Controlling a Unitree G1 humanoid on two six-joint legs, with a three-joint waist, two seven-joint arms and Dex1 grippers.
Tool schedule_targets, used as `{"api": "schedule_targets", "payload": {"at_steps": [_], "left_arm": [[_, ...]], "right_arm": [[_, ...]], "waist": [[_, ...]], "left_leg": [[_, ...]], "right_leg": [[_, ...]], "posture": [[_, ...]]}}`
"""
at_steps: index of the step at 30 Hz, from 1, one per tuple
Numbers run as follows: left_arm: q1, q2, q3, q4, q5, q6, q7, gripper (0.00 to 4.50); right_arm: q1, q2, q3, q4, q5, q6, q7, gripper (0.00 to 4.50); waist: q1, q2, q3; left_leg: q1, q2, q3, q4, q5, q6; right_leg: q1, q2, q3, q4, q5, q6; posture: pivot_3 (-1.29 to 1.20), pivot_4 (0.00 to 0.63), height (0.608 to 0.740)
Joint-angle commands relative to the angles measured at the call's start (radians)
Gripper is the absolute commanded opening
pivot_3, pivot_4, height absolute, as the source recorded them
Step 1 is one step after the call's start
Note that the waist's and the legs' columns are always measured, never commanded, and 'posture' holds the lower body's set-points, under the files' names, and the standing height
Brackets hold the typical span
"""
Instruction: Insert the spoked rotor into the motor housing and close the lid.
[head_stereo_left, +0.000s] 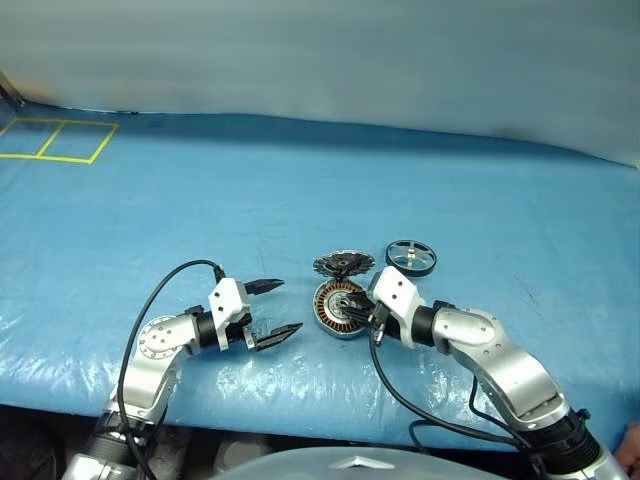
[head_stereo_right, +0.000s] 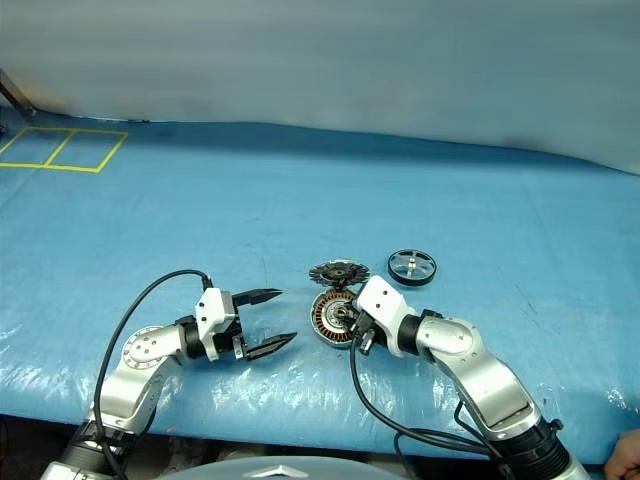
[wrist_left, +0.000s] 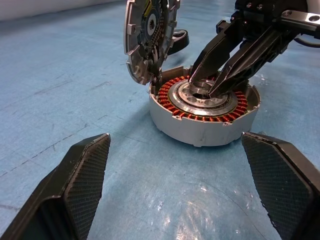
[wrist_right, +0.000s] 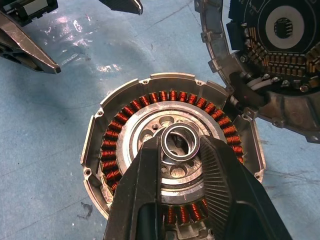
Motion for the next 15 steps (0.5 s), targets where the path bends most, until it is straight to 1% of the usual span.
{"api": "schedule_targets", "payload": {"at_steps": [1, 10, 15], "left_arm": [[-0.009, -0.001, -0.005, -0.032, 0.0, -0.001, 0.0, 4.5], [-0.009, -0.001, -0.005, -0.033, -0.002, 0.008, 0.009, 4.5], [-0.01, -0.001, -0.004, -0.031, 0.003, 0.01, 0.014, 4.5]], "right_arm": [[0.001, -0.014, -0.006, -0.007, -0.014, -0.009, 0.006, 0.76], [-0.012, 0.008, 0.016, -0.021, 0.008, -0.008, 0.022, 0.76], [-0.021, 0.004, 0.024, -0.008, -0.013, -0.011, 0.023, 0.76]], "waist": [[0.0, 0.0, 0.0], [0.0, 0.0, 0.0], [0.0, 0.0, 0.0]], "left_leg": [[0.0, 0.0, 0.0, 0.0, 0.0, 0.0], [0.0, 0.0, 0.0, 0.0, 0.0, 0.0], [0.0, 0.0, 0.0, 0.0, 0.0, 0.0]], "right_leg": [[0.0, 0.0, 0.0, 0.0, 0.0, 0.0], [0.0, 0.0, 0.0, 0.0, 0.0, 0.0], [0.0, 0.0, 0.0, 0.0, 0.0, 0.0]], "posture": [[0.0, 0.15, 0.74], [0.0, 0.15, 0.74], [0.0, 0.15, 0.74]]}}
